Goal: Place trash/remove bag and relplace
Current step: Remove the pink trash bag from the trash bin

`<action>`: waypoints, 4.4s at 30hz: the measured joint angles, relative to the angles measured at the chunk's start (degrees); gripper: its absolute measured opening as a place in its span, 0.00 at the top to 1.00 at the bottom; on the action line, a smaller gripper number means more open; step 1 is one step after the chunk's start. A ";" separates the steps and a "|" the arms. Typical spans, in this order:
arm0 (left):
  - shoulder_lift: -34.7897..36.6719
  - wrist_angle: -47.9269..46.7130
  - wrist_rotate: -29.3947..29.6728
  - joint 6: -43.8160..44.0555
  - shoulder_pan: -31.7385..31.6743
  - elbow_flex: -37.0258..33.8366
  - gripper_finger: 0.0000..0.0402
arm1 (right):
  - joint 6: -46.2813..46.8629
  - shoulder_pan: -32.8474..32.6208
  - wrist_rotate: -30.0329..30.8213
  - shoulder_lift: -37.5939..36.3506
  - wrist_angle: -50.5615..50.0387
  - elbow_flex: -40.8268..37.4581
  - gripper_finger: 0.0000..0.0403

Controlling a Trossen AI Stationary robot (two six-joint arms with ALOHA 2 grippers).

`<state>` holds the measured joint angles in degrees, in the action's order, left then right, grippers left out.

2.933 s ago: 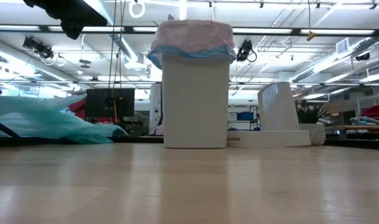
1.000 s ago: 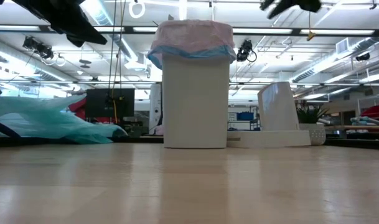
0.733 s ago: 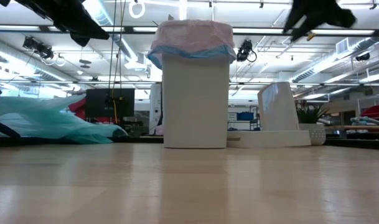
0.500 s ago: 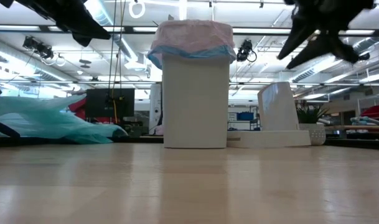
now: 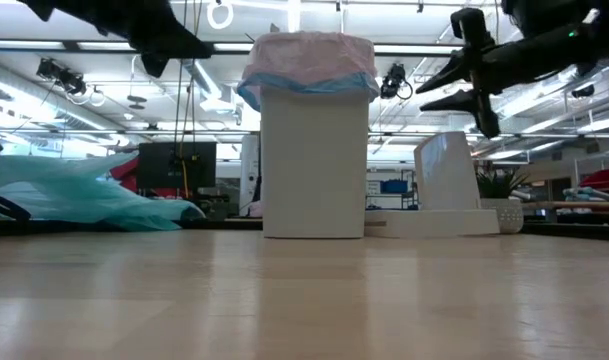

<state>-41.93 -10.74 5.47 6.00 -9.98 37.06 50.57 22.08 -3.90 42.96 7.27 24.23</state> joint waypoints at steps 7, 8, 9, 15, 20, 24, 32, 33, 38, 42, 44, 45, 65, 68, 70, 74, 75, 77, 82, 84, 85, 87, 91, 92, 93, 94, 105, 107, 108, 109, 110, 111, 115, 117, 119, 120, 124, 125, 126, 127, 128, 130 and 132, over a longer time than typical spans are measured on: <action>-4.55 4.38 3.65 4.76 -2.94 0.00 1.00 | -5.77 19.40 -28.75 7.76 6.01 4.39 0.72; -5.03 4.51 4.02 5.05 -3.20 0.00 1.00 | -7.04 21.13 -31.48 9.42 6.42 5.62 0.72; -5.45 4.53 4.09 5.14 -3.46 0.00 1.00 | -8.35 22.65 -34.06 11.19 6.66 6.84 0.72; -6.19 5.06 4.19 5.15 -4.06 0.00 1.00 | -13.88 28.11 -46.12 22.92 7.29 14.71 0.72; -5.97 4.92 6.38 1.55 -4.06 0.00 1.00 | -15.24 29.38 -53.10 30.61 9.19 20.13 0.72; -5.97 4.62 6.85 2.02 -4.59 0.00 1.00 | -15.26 29.41 -55.81 34.64 10.69 23.26 0.72; -5.73 -0.95 6.51 6.23 -8.61 0.00 1.00 | -17.17 29.41 -59.08 38.45 11.86 25.24 0.75; -5.71 -1.51 6.42 6.25 -9.05 0.00 1.00 | -17.24 29.41 -59.51 38.45 12.29 25.28 0.78; -5.64 -3.04 6.30 4.88 -11.70 0.00 1.00 | -17.21 29.41 -60.67 37.75 14.40 25.28 0.98; -5.64 -3.12 4.63 2.73 -14.68 0.00 1.00 | -14.31 29.39 -60.66 35.41 14.54 25.28 0.99; -5.64 -3.29 3.77 1.85 -16.45 0.00 1.00 | -12.81 29.28 -60.38 33.64 14.54 25.28 1.00; -5.68 -3.51 3.74 1.60 -17.22 0.00 1.00 | -11.83 29.06 -59.88 32.67 14.58 25.28 1.00; -6.12 -0.94 5.64 -10.09 -22.73 0.00 1.00 | -2.15 8.43 -38.97 36.77 17.80 40.47 1.00; -6.12 -0.33 5.18 -11.68 -22.81 0.00 1.00 | -4.03 7.22 -36.01 40.40 13.21 45.67 1.00; -6.12 -0.42 4.88 -13.34 -22.93 0.00 1.00 | -5.22 6.84 -36.00 42.31 8.98 48.37 1.00; -6.12 -1.86 2.36 -13.64 -24.00 0.00 1.00 | -8.90 6.74 -33.42 43.02 3.68 52.11 1.00; -6.12 -2.00 -0.38 -13.82 -24.44 0.00 1.00 | -9.38 6.79 -32.29 42.92 3.43 52.83 1.00; -6.14 -2.13 -7.29 -14.55 -25.42 0.00 1.00 | -9.75 7.04 -31.77 42.63 3.26 53.93 1.00; -9.09 -3.02 -21.36 -16.39 -28.72 0.00 1.00 | -10.32 7.40 -31.97 42.21 2.94 56.44 1.00; -11.92 -2.32 -28.12 -16.48 -30.38 0.00 1.00 | -10.44 7.40 -32.06 42.04 3.08 56.56 1.00; -13.45 -2.10 -31.38 -16.47 -31.20 0.00 1.00 | -10.52 7.41 -32.08 41.88 2.39 56.56 1.00; -16.64 -0.86 -36.01 -15.92 -32.68 -0.02 1.00 | -11.12 7.46 -31.95 41.48 0.28 56.56 1.00; -22.17 5.17 -44.01 -12.87 -36.67 -0.03 1.00 | -13.37 7.46 -31.64 39.38 -4.30 56.56 1.00; -23.21 7.28 -46.13 -11.92 -38.10 -0.04 0.99 | -13.79 7.46 -31.25 38.64 -5.75 56.56 1.00; -24.27 9.42 -48.07 -11.23 -39.65 -0.02 0.99 | -14.28 7.46 -30.85 37.91 -7.09 56.56 1.00; -25.29 10.97 -49.91 -10.26 -41.45 0.00 0.99 | -14.82 7.52 -30.20 37.09 -8.46 56.56 1.00; -32.66 18.68 -69.64 11.89 -56.07 0.00 0.98 | -20.00 7.73 -25.53 28.15 -23.48 56.54 1.00; -32.70 19.01 -70.07 15.20 -55.35 0.00 0.96 | -20.97 7.73 -25.24 27.46 -24.90 56.54 1.00; -32.70 19.24 -70.36 16.56 -54.80 0.00 0.95 | -21.21 7.73 -25.17 27.28 -25.26 56.54 1.00; -32.70 19.26 -70.44 18.14 -54.19 0.00 0.93 | -21.52 7.73 -25.07 27.16 -25.36 56.54 1.00; -32.70 19.20 -70.45 19.81 -53.55 0.00 0.91 | -22.06 7.73 -25.01 27.10 -25.45 56.54 1.00; -32.70 19.17 -70.45 21.45 -52.91 0.00 0.89 | -22.46 7.73 -25.04 27.05 -25.45 56.54 1.00; -32.70 19.15 -70.01 27.20 -50.07 0.00 0.78 | -23.91 7.77 -25.25 26.80 -25.56 56.54 1.00; -32.70 19.15 -69.87 28.34 -48.34 0.00 0.72 | -24.35 7.78 -25.26 26.76 -26.46 56.54 1.00; -32.70 19.25 -69.71 28.72 -46.67 0.00 0.67 | -25.16 7.81 -25.25 26.70 -28.01 56.49 1.00; -32.70 19.48 -69.26 28.60 -45.90 0.00 0.65 | -25.28 7.81 -25.28 26.68 -28.72 56.49 1.00; -32.68 20.78 -66.09 27.21 -42.92 0.00 0.60 | -25.51 7.79 -25.27 26.67 -31.06 56.49 1.00; -32.68 21.67 -66.16 27.21 -42.45 0.00 0.60 | -25.77 7.79 -25.28 26.67 -31.54 56.49 1.00; -32.68 22.87 -66.23 27.26 -42.12 0.00 0.60 | -26.01 7.79 -25.27 26.67 -31.86 56.49 1.00; -32.66 23.94 -66.46 27.54 -41.84 0.00 0.60 | -26.26 7.79 -25.29 26.67 -32.06 56.49 1.00; -32.66 24.89 -66.64 27.99 -41.59 0.00 0.60 | -26.28 7.79 -25.29 26.65 -32.09 56.49 1.00; -32.66 26.81 -66.70 29.05 -41.25 0.00 0.60 | -26.30 7.79 -25.29 26.56 -32.10 56.49 1.00; -32.66 28.12 -66.65 29.54 -40.79 0.00 0.61 | -26.30 7.79 -25.32 26.46 -32.12 56.49 1.00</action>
<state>-74.59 17.38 -61.18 35.54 -50.78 37.06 24.27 29.87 -29.21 69.41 -24.85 80.73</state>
